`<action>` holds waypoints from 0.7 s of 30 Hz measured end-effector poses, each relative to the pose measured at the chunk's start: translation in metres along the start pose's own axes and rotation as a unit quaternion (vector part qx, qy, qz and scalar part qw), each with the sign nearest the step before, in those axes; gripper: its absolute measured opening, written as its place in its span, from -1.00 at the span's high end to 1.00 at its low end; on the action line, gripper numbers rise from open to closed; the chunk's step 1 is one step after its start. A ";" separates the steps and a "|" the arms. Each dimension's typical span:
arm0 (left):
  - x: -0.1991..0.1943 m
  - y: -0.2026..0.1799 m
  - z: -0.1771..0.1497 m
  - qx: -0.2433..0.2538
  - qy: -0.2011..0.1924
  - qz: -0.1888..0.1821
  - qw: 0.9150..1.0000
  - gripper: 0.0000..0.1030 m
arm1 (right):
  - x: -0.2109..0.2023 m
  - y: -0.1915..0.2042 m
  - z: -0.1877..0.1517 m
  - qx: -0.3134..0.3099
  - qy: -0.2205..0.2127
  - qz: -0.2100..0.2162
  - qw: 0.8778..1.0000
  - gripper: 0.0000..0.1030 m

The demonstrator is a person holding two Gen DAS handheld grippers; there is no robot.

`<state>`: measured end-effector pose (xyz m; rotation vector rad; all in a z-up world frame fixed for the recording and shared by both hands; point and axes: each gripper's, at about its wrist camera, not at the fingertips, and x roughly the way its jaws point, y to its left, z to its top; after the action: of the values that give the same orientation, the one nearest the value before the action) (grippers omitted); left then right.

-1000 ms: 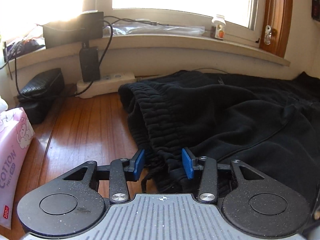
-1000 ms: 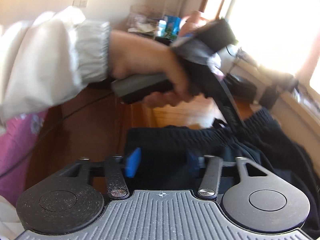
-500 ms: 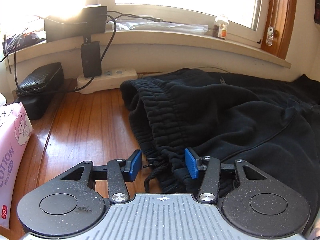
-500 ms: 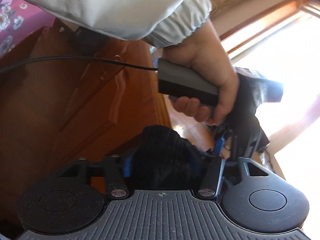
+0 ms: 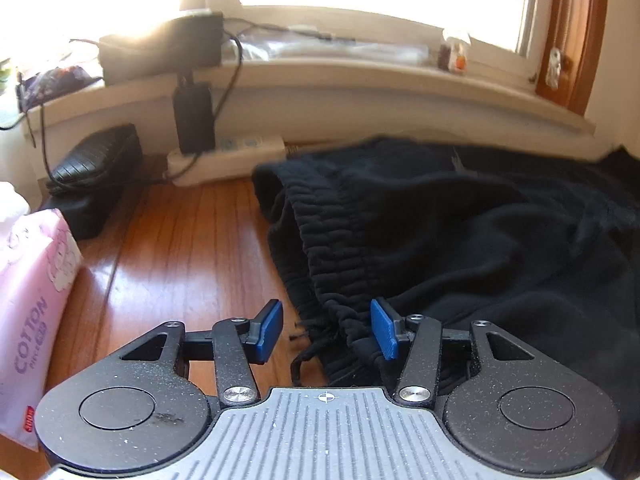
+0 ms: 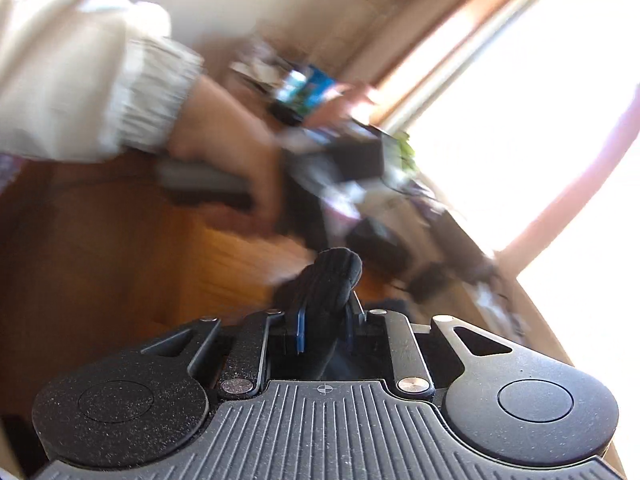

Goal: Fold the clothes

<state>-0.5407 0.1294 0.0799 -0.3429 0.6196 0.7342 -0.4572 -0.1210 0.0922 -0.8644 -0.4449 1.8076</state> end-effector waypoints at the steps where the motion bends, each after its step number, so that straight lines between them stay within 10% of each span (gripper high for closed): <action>1: -0.005 0.002 0.002 -0.008 -0.013 0.004 1.000 -0.02 | 0.003 -0.011 -0.002 -0.002 0.004 -0.007 1.000 0.65; 7: -0.036 0.011 0.007 -0.045 -0.079 0.033 0.995 0.00 | 0.029 -0.066 -0.011 -0.022 0.020 -0.033 0.999 0.66; 21: -0.054 -0.021 0.005 -0.018 -0.134 -0.122 0.983 -0.52 | 0.028 -0.071 -0.016 -0.042 0.013 -0.037 0.998 0.66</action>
<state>-0.5549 0.0901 0.1197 -0.3401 0.3033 0.5447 -0.4049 -0.0686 0.1177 -0.9177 -0.5323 1.7187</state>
